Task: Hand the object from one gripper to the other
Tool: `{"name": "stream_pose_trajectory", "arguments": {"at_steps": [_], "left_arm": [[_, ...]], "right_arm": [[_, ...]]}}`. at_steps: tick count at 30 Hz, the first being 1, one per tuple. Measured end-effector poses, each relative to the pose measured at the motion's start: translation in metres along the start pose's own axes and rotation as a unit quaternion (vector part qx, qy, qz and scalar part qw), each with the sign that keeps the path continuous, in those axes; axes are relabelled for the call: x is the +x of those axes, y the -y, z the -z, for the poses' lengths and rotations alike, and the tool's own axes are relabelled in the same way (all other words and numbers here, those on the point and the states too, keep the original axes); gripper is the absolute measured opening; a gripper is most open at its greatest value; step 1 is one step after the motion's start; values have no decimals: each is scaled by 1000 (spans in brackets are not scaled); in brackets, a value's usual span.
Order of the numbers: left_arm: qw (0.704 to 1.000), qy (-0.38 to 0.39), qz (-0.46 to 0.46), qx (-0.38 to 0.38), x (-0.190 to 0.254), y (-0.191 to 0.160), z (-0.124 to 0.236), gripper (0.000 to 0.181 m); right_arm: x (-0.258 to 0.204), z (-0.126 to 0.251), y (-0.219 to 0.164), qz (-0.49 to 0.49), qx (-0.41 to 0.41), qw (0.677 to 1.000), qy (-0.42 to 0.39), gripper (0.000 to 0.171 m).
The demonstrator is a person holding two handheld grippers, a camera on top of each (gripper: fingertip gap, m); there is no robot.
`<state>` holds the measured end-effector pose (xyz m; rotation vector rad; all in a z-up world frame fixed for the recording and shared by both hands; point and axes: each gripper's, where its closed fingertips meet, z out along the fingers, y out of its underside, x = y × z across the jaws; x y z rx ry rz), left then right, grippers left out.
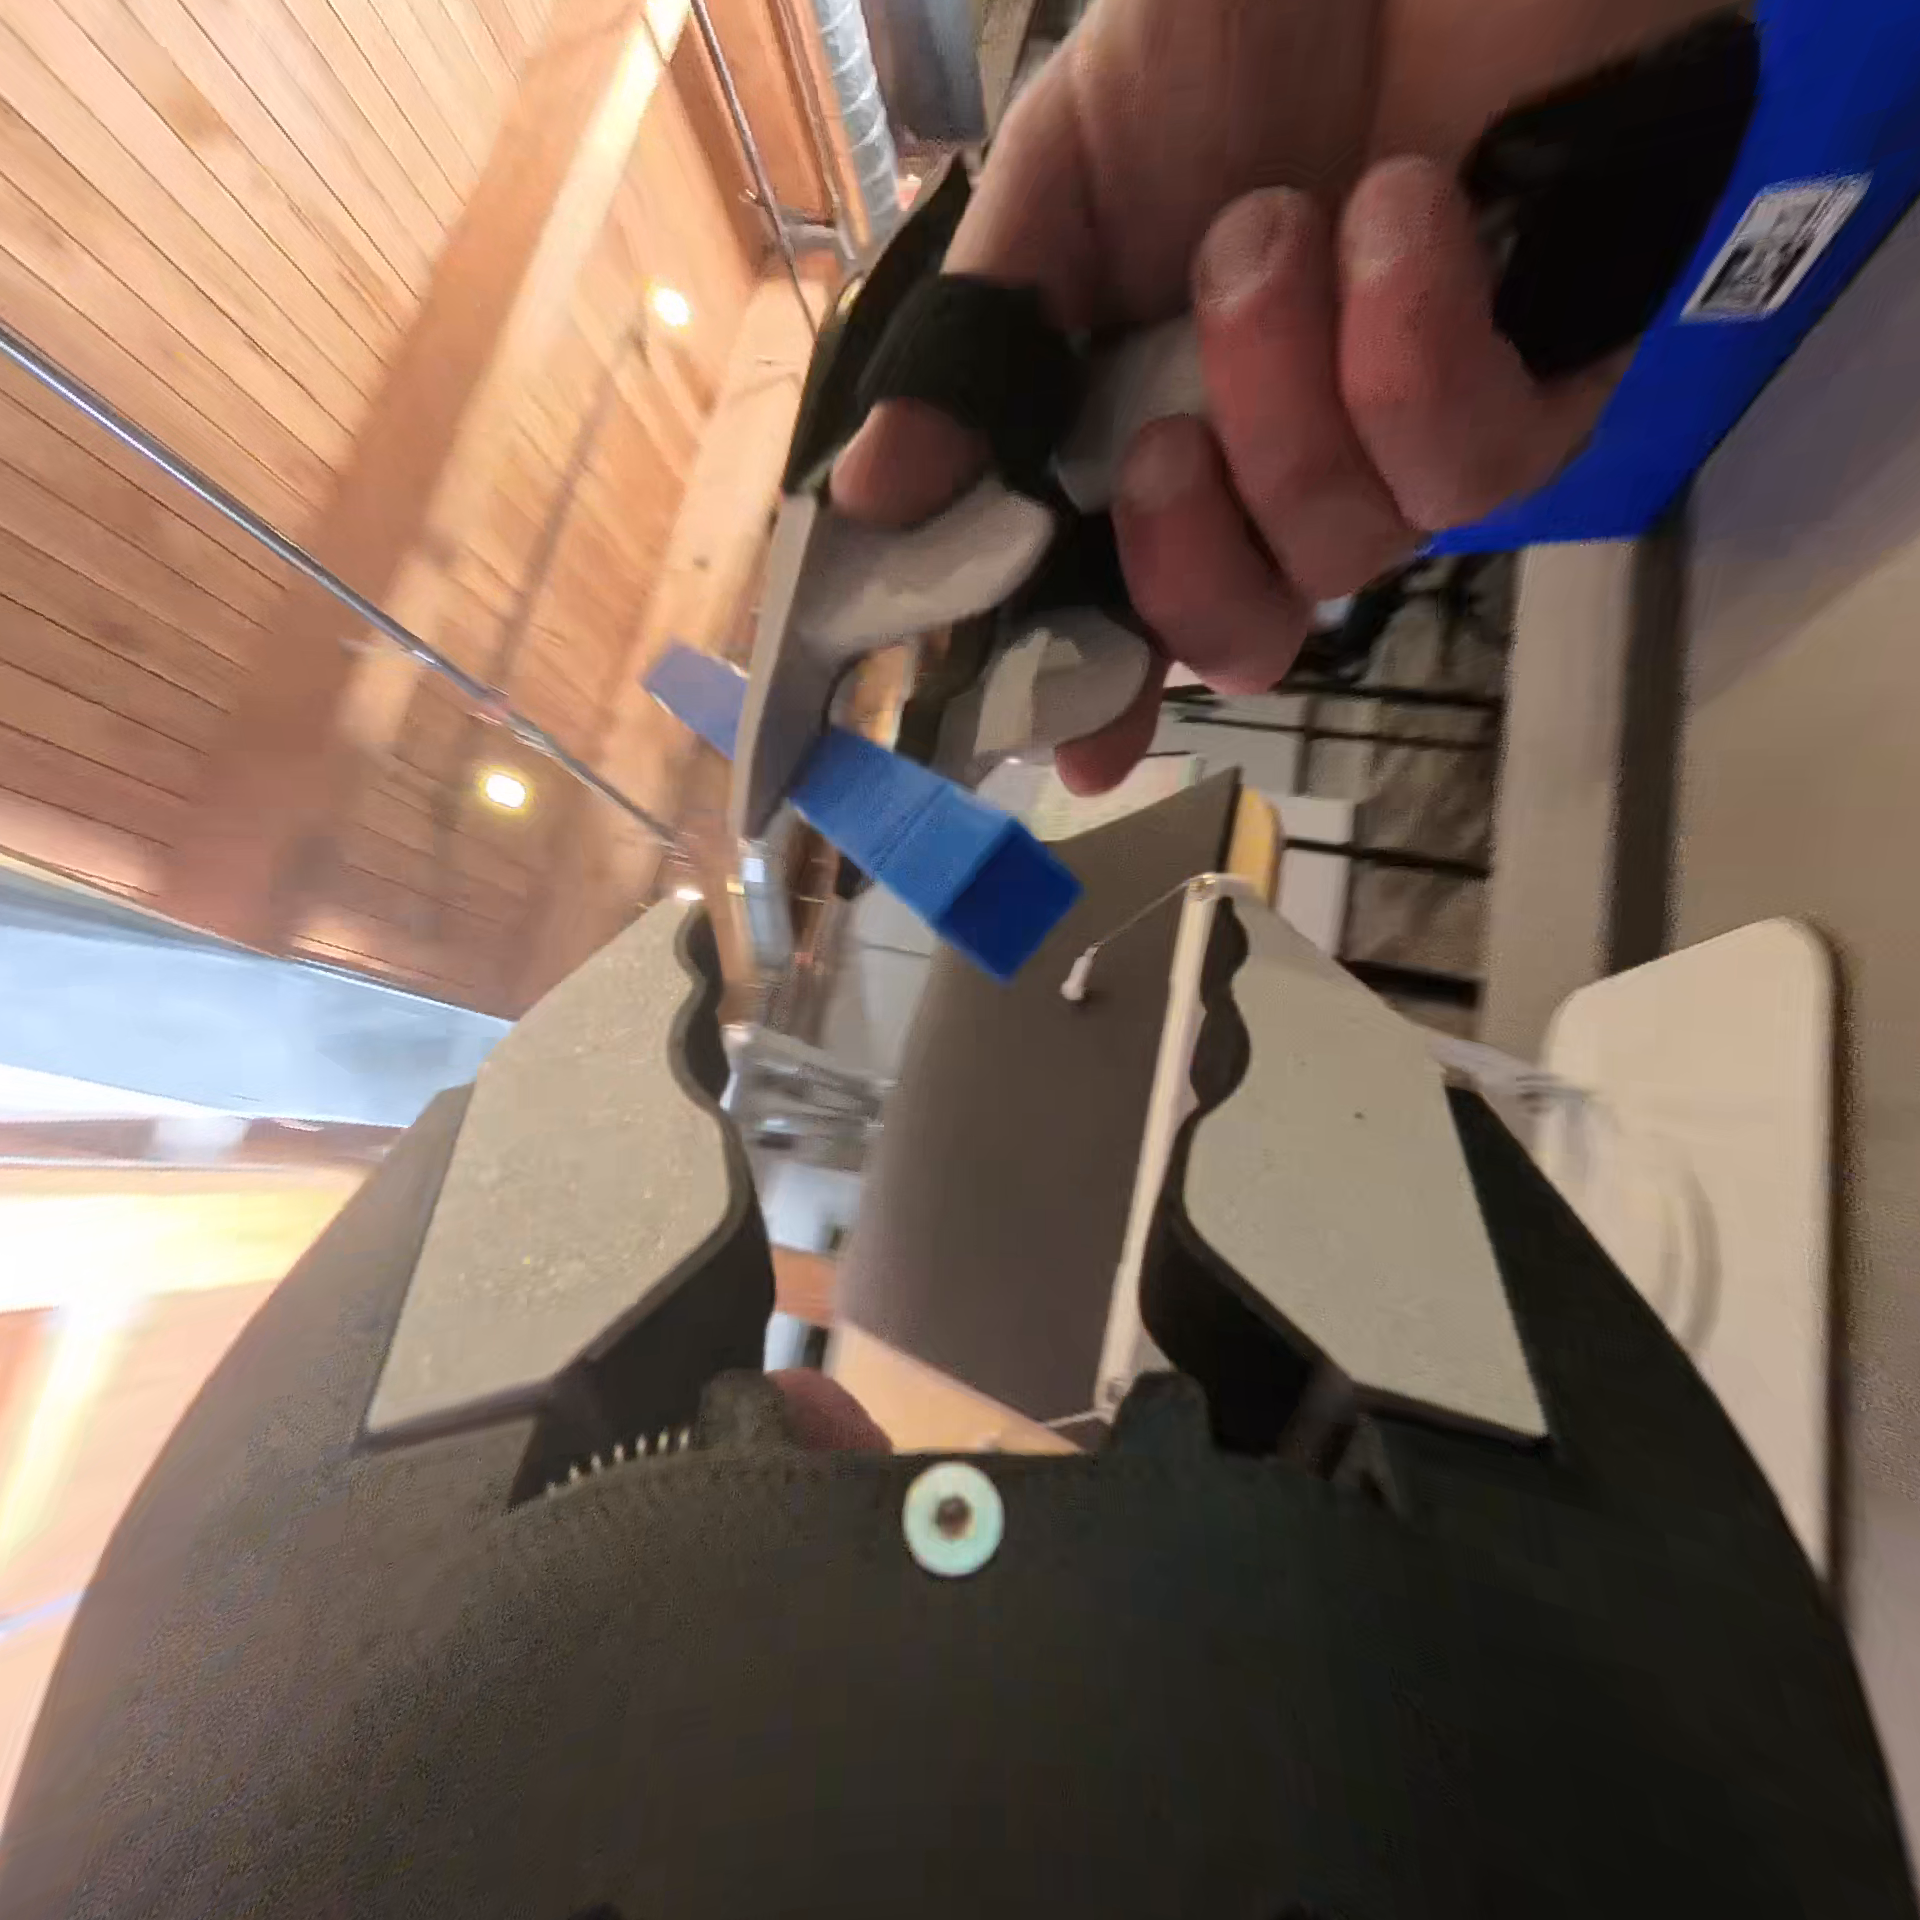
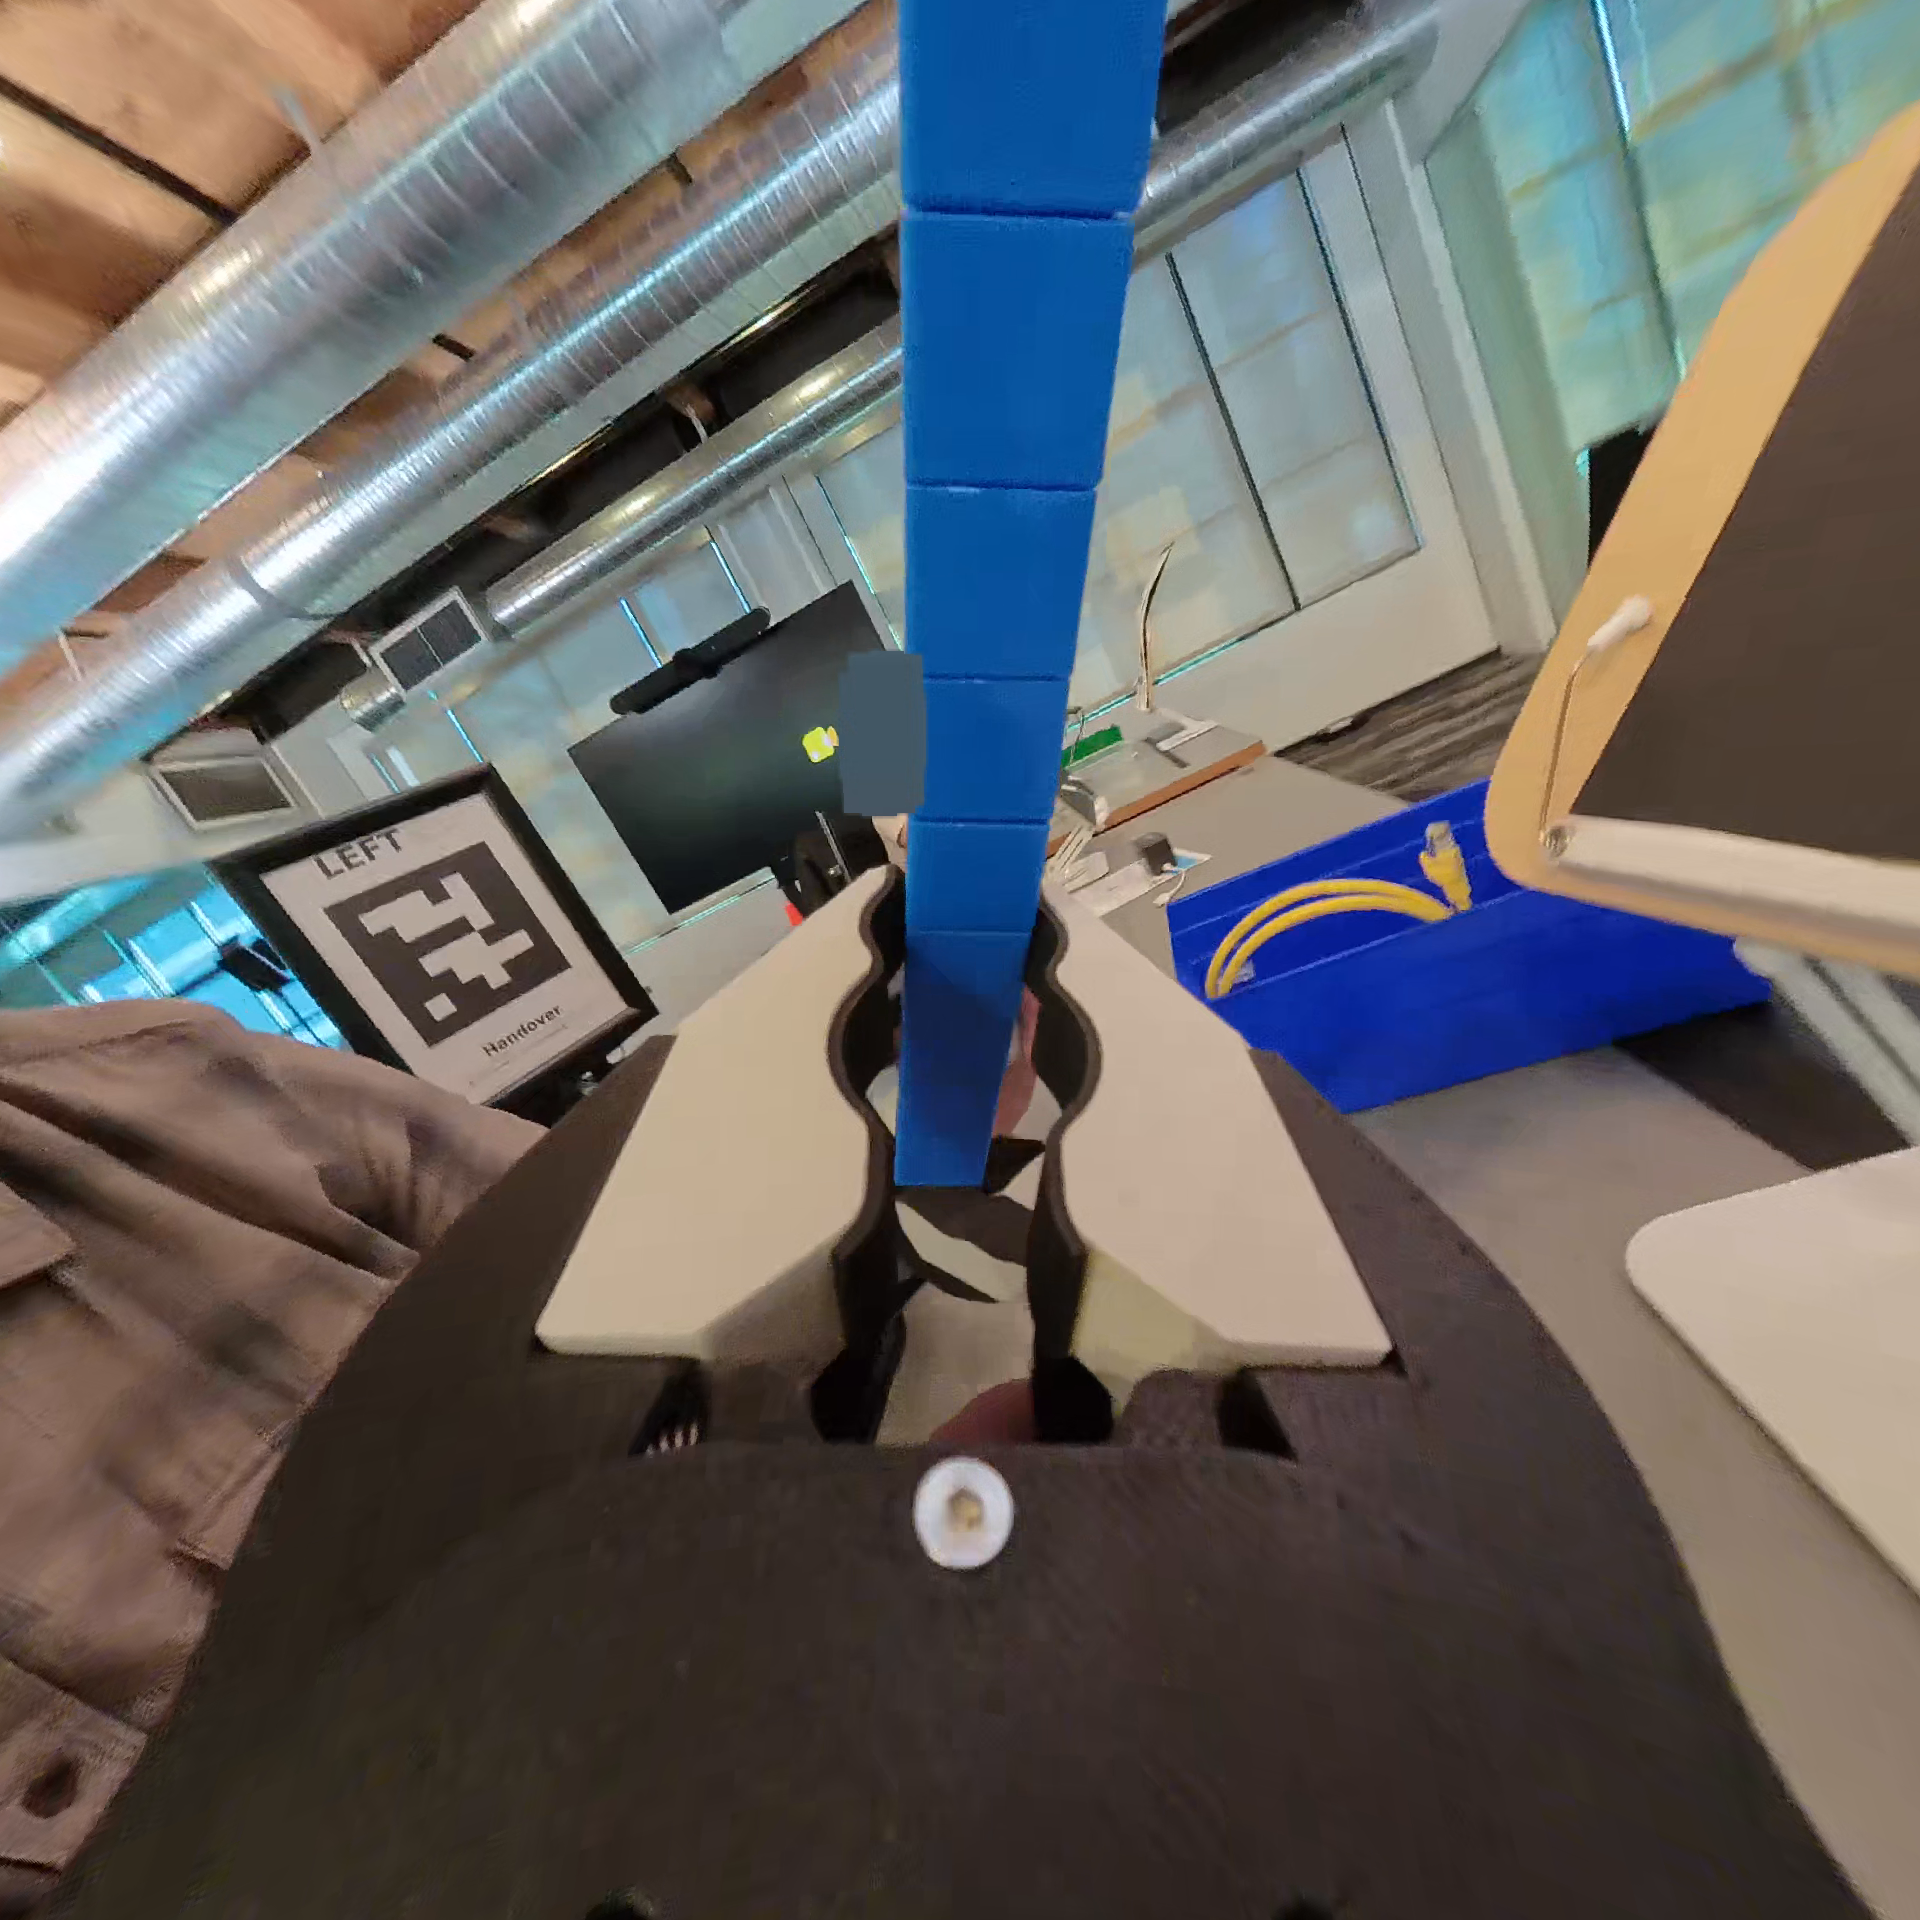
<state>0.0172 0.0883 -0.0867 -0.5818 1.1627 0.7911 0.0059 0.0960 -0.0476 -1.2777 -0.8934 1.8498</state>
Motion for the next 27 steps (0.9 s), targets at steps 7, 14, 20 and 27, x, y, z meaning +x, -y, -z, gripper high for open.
{"name": "stream_pose_trajectory", "arguments": {"at_steps": [7, 14, 20, 27], "left_arm": [[992, 77, -98, -16, 4, 6, 0, 61], [993, 68, -93, -21, 16, 5, -1, 27], [994, 73, -79, -31, 14, 4, -2, 29], [991, 83, -86, -56, 10, -7, -3, 34]], "right_arm": [[20, -9, -23, -82, -32, 996, -30, 19], [26, -11, -25, -106, -31, 993, -52, 19], [26, -13, -23, -110, -19, 992, -55, 19], [24, -20, -30, -116, -26, 991, -58, 19]]}}
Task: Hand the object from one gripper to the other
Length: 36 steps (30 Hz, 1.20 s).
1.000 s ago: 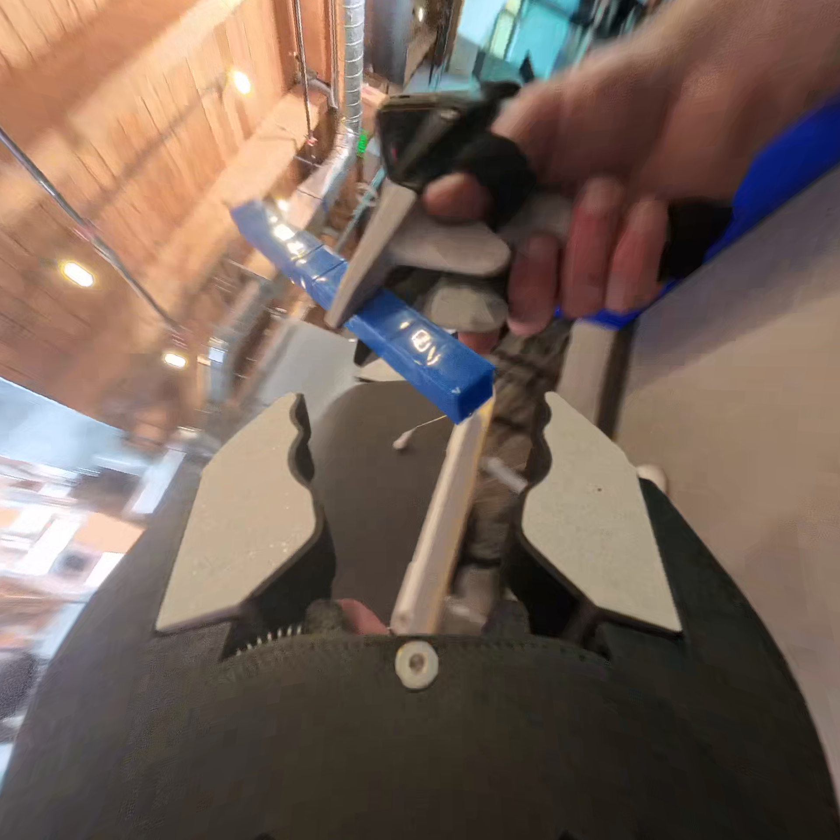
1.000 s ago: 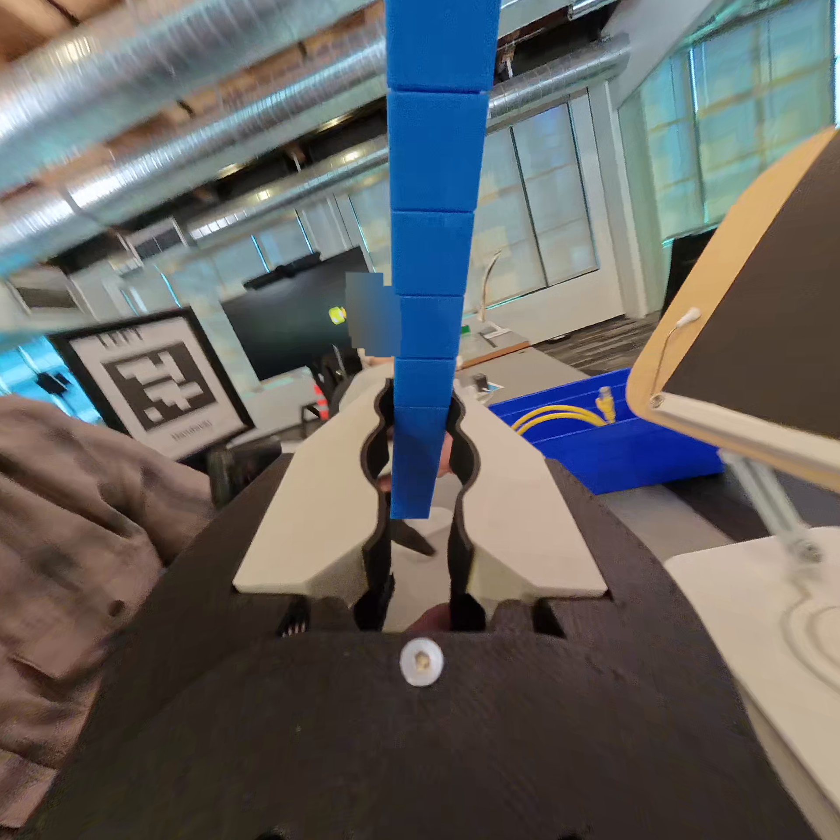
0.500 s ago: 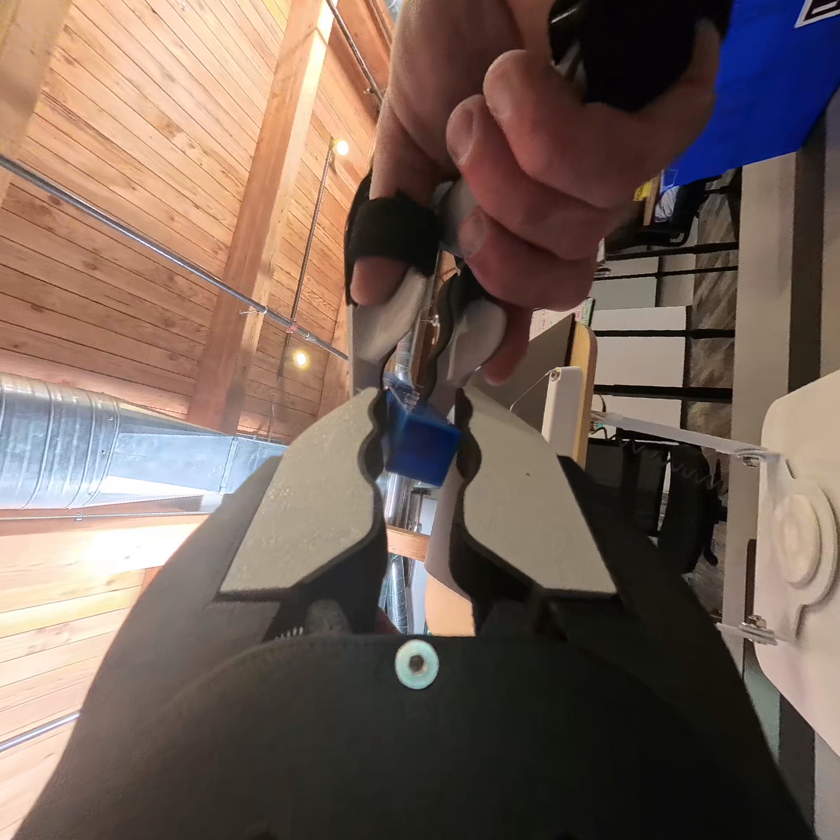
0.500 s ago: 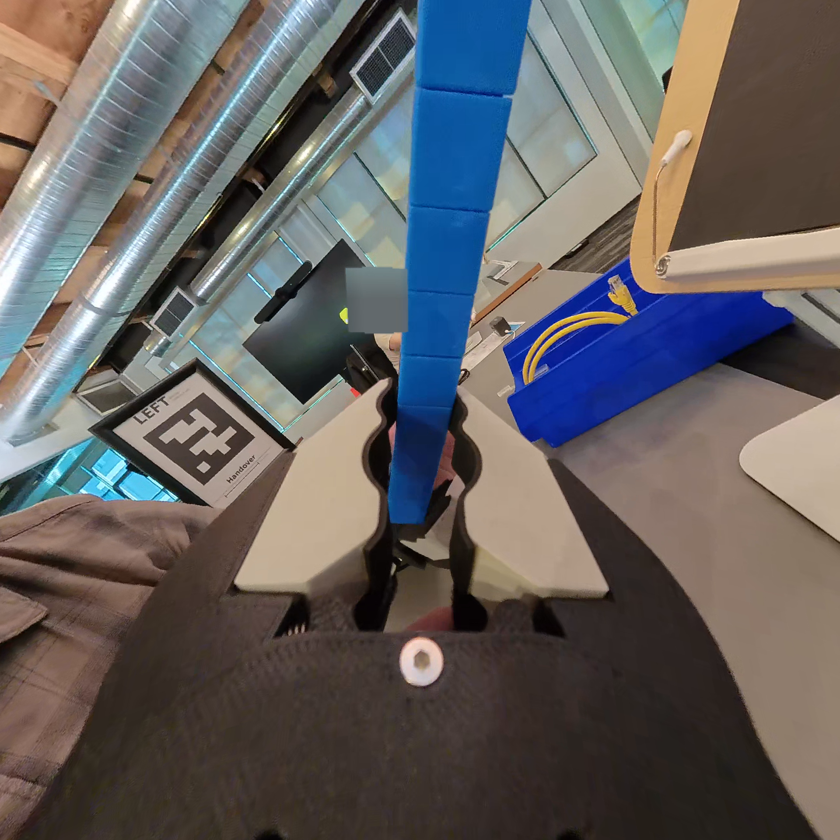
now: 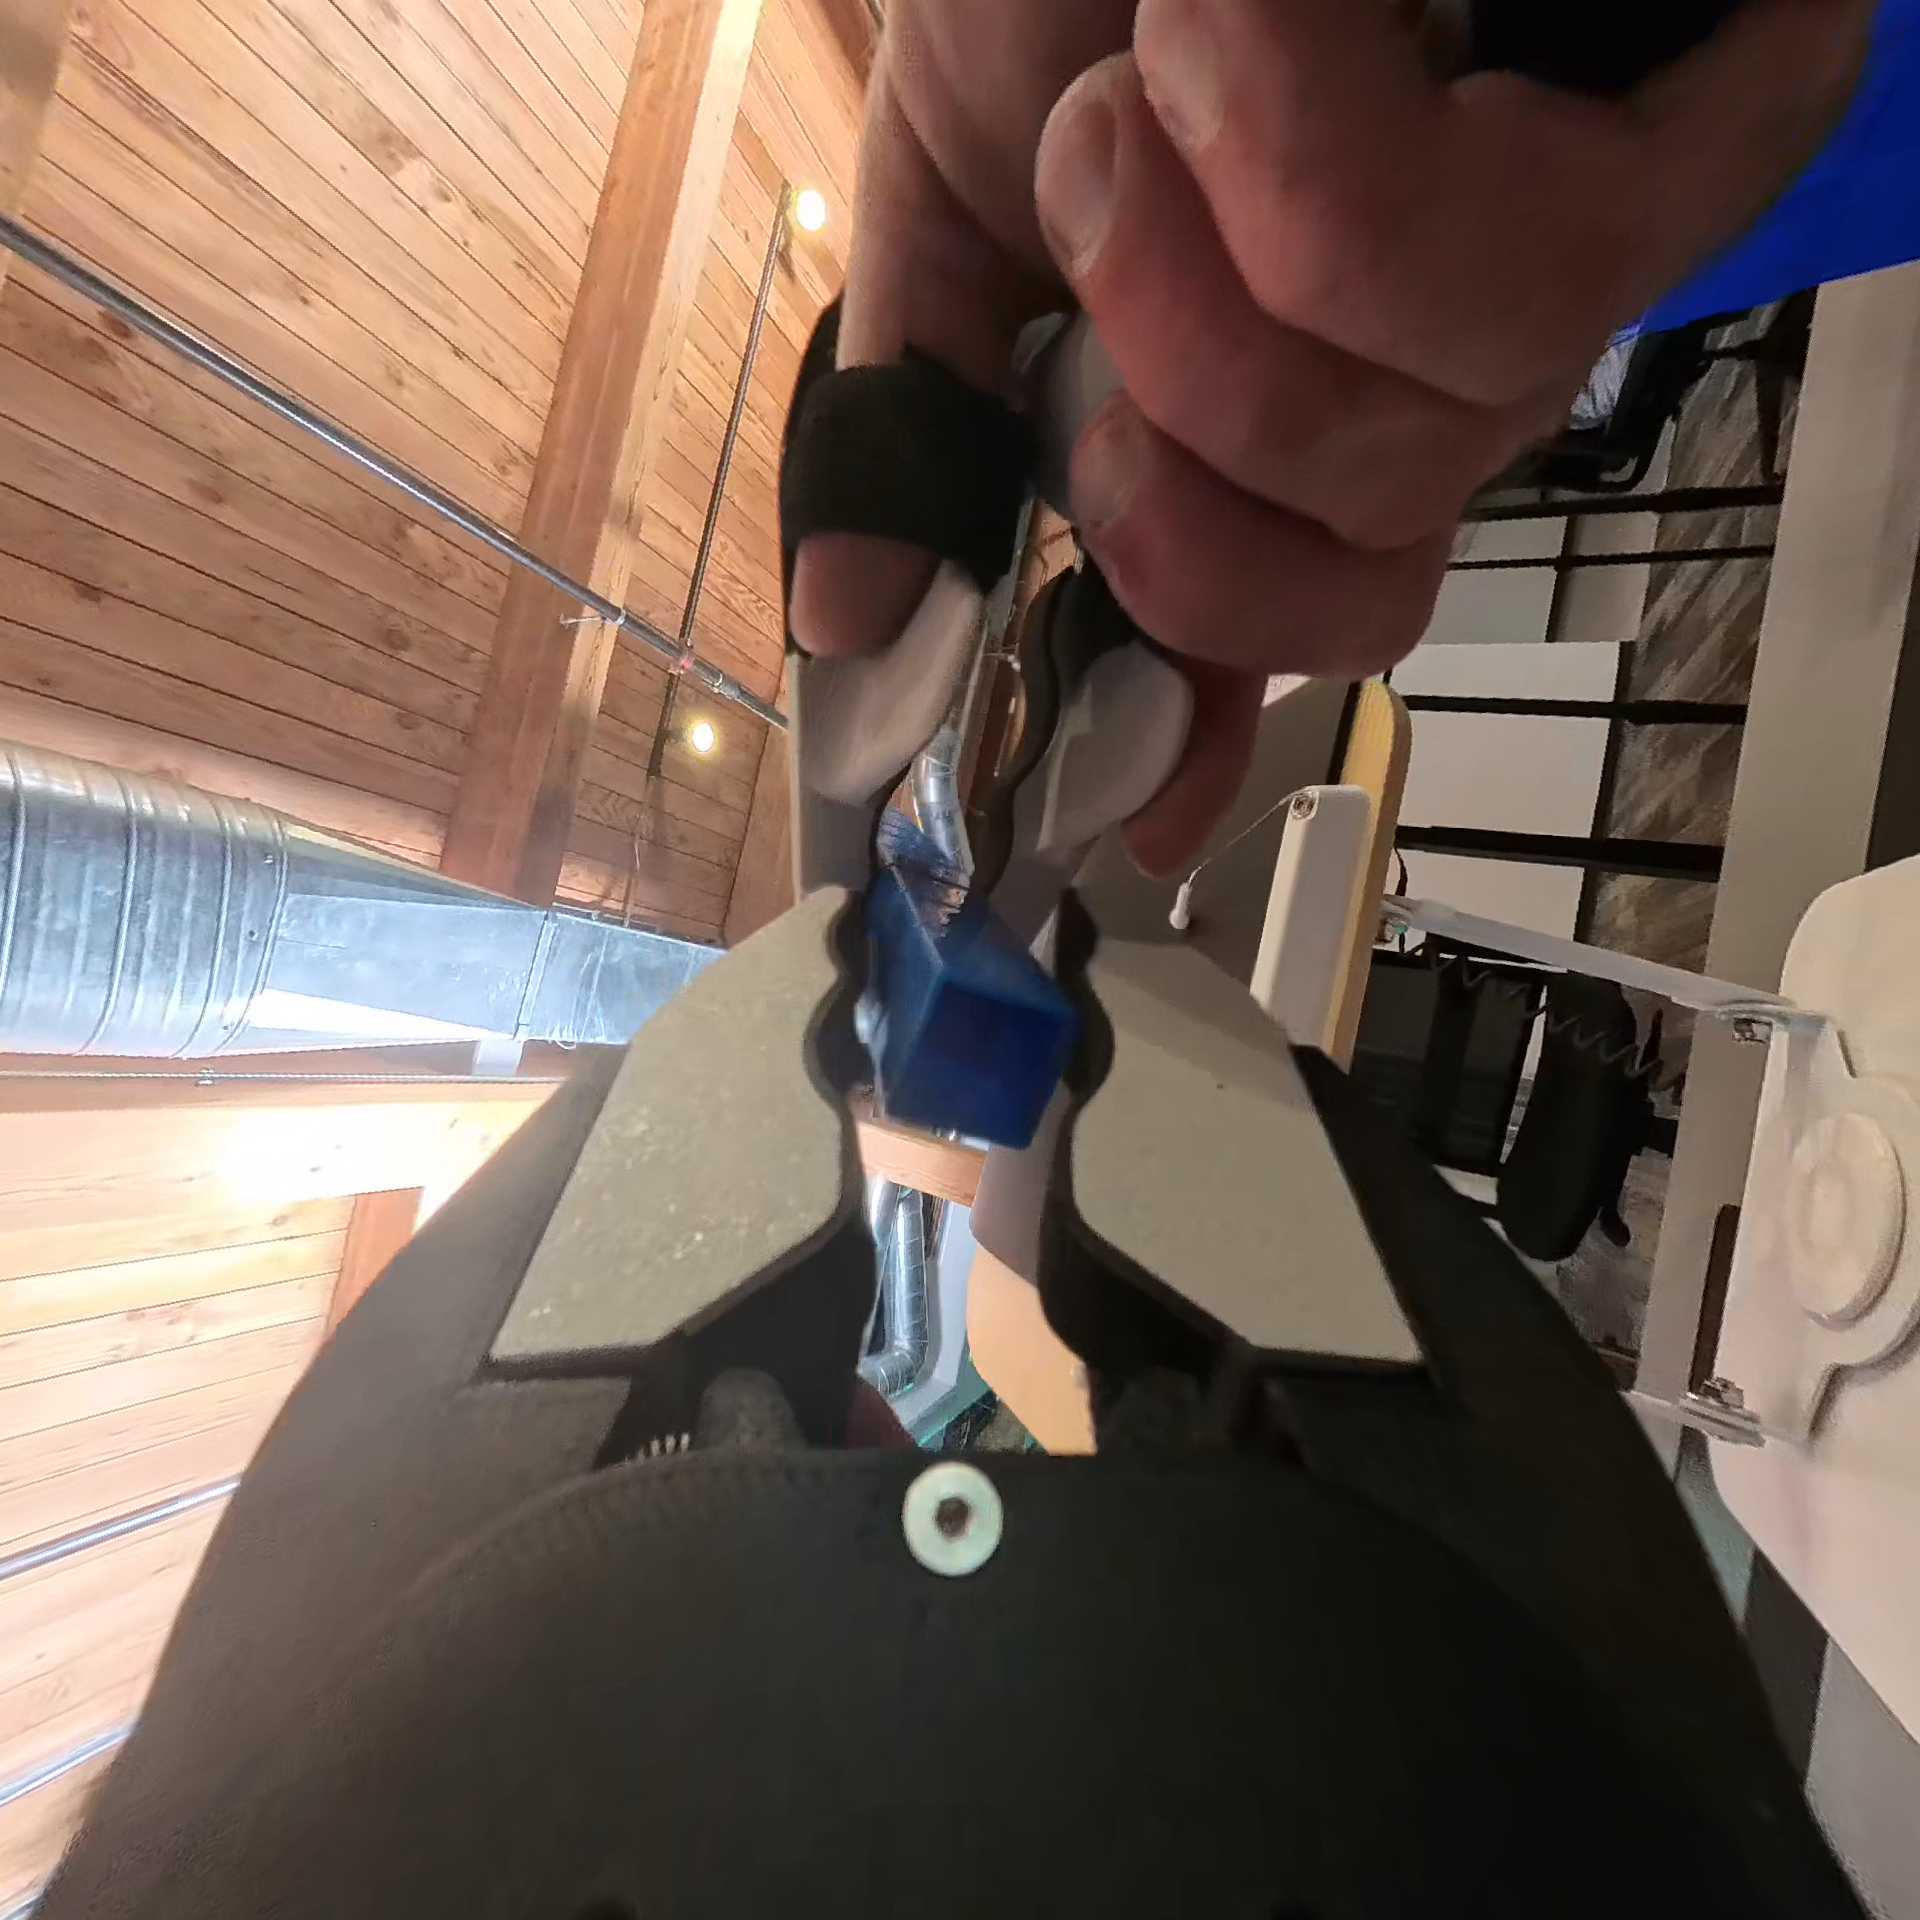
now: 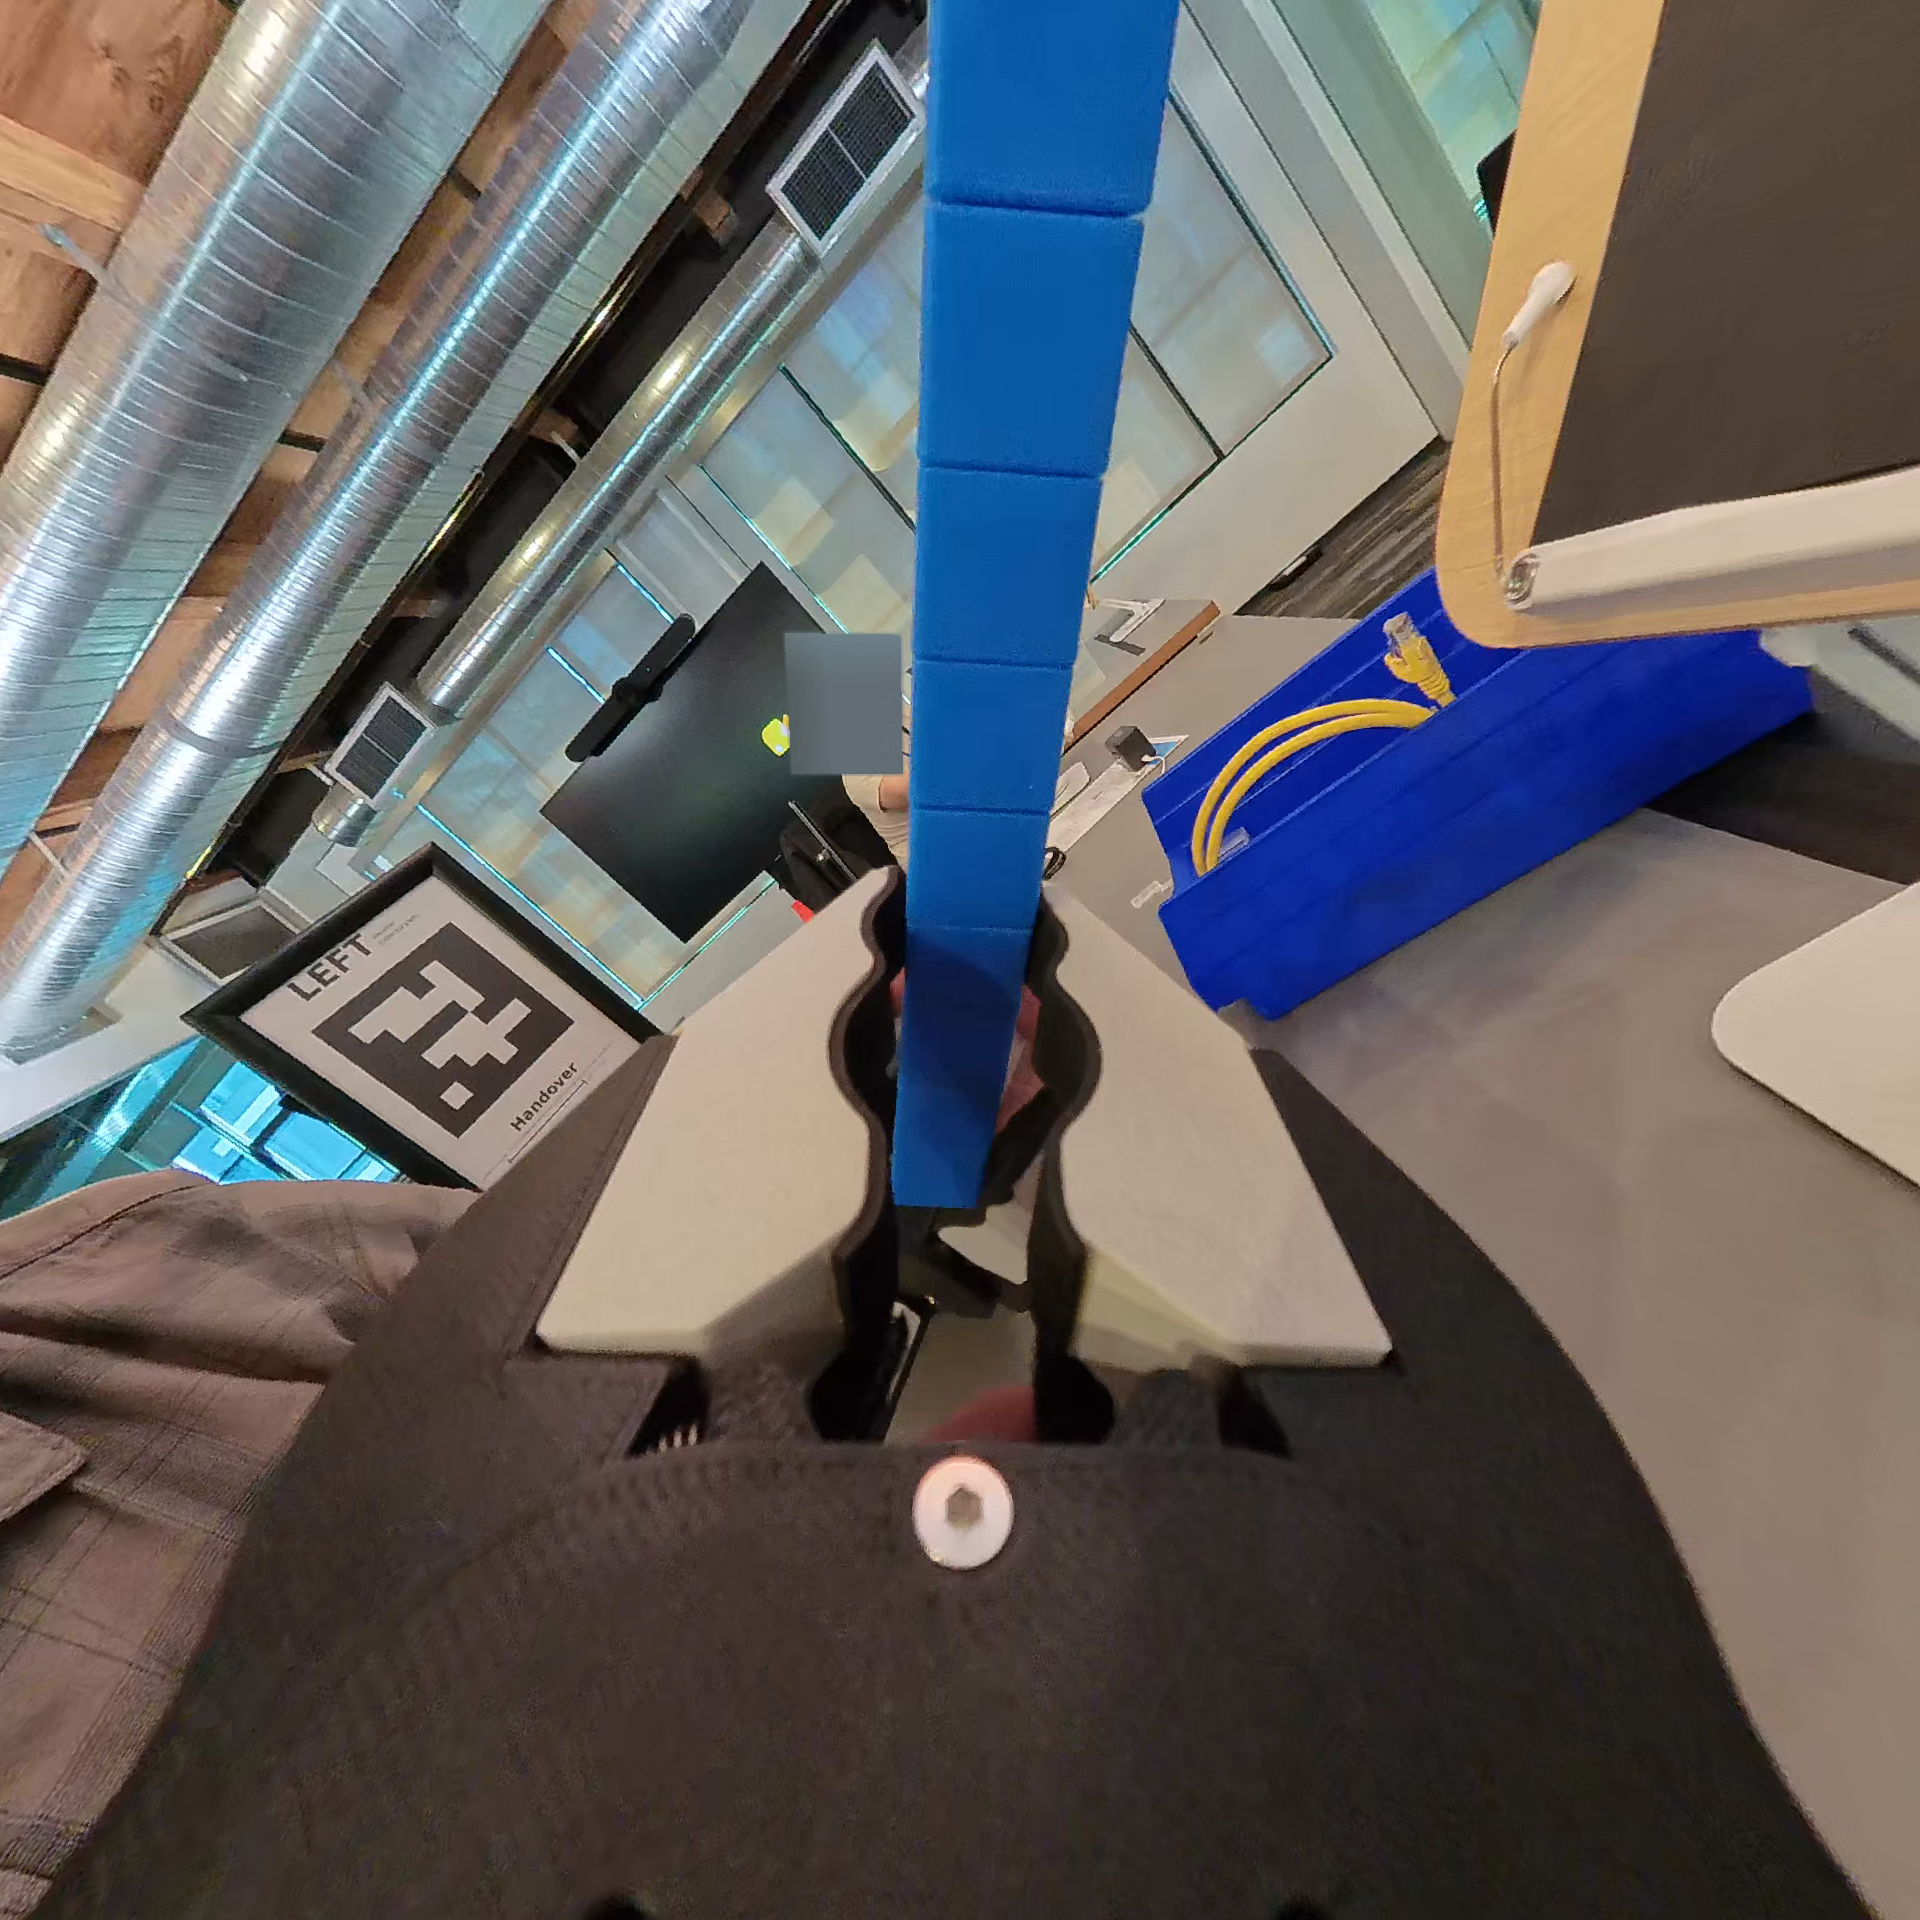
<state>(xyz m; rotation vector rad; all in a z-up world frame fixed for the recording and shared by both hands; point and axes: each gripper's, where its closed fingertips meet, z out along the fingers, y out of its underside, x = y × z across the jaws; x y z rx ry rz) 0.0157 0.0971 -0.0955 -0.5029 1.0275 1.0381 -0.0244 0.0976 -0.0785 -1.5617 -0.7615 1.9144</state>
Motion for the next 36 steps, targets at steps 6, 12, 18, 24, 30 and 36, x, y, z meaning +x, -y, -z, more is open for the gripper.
{"name": "stream_pose_trajectory", "arguments": {"at_steps": [6, 12, 18, 24, 30, 36], "left_arm": [[1000, 3, 10, -4, -4, -1, 0, 29], [998, -10, 66, -4, -14, -4, 0, 24], [994, -33, 106, -8, -22, -9, -1, 24], [980, -79, 181, -2, -31, -13, -3, 24], [917, -108, 382, 41, -63, -7, -1, 24], [831, -114, 534, 105, -91, -10, 5, 24]], "right_arm": [[1, -1, 0, 1, 5, 1000, -4, 19], [-1, -2, 0, 79, -4, 997, -26, 39], [-5, 11, 20, 158, 21, 986, -50, 55], [-3, 36, 48, 336, 42, 931, -137, 65], [9, 57, 64, 509, 13, 817, -271, 62], [-7, 59, 60, 242, 88, 965, -38, 66]]}}
